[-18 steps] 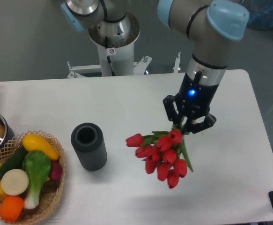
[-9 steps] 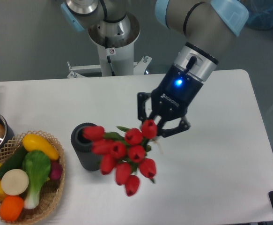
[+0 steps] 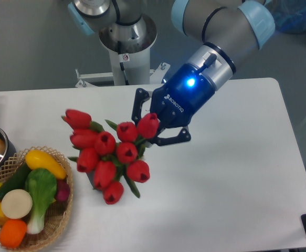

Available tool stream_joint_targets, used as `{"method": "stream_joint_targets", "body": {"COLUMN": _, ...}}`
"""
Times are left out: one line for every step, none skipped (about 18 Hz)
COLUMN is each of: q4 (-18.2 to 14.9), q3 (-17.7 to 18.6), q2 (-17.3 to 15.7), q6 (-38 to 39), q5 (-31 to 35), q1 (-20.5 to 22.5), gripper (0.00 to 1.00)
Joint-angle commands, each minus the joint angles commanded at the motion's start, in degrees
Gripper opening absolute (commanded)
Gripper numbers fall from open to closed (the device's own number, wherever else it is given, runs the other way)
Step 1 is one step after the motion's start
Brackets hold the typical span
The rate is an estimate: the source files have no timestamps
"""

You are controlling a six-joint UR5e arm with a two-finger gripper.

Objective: Insert the flowers into the vase
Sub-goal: 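Lower the tulip stems down into the vase opening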

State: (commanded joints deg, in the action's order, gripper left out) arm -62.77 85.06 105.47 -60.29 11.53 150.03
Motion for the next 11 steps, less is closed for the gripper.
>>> {"method": "stream_joint_targets", "body": {"q4": 2.02, "q3": 1.49, "q2": 0.09, "q6": 0.0, "q5": -2.37, "q1": 0.09, "gripper": 0.03}}
{"method": "stream_joint_targets", "body": {"q4": 3.87, "q3": 3.42, "q2": -0.09, "q6": 0.0, "q5": -4.39, "q1": 0.18, "gripper": 0.03}}
{"method": "stream_joint_targets", "body": {"q4": 5.02, "q3": 5.01, "q2": -0.52, "q6": 0.0, "q5": -5.72, "q1": 0.27, "gripper": 0.03}}
{"method": "stream_joint_targets", "body": {"q4": 5.29, "q3": 6.94, "q2": -1.23, "q6": 0.0, "q5": -6.25, "q1": 0.35, "gripper": 0.03}}
{"method": "stream_joint_targets", "body": {"q4": 5.47, "q3": 8.87, "q2": -2.1, "q6": -0.09, "q5": -6.35, "q1": 0.35, "gripper": 0.03}}
{"method": "stream_joint_targets", "body": {"q4": 5.47, "q3": 10.72, "q2": -2.81, "q6": -0.44, "q5": -6.52, "q1": 0.44, "gripper": 0.03}}
{"method": "stream_joint_targets", "body": {"q4": 5.55, "q3": 12.04, "q2": -3.34, "q6": -0.53, "q5": -6.96, "q1": 0.53, "gripper": 0.03}}
{"method": "stream_joint_targets", "body": {"q4": 5.55, "q3": 12.67, "q2": -3.69, "q6": -0.61, "q5": -7.05, "q1": 0.62, "gripper": 0.03}}
{"method": "stream_joint_targets", "body": {"q4": 5.55, "q3": 13.02, "q2": -3.78, "q6": -0.53, "q5": -7.05, "q1": 0.7, "gripper": 0.04}}
{"method": "stream_joint_targets", "body": {"q4": 5.55, "q3": 13.2, "q2": -3.78, "q6": -0.53, "q5": -7.14, "q1": 0.71, "gripper": 0.04}}
{"method": "stream_joint_targets", "body": {"q4": 5.55, "q3": 13.37, "q2": -3.78, "q6": -0.44, "q5": -7.31, "q1": 0.62, "gripper": 0.05}}
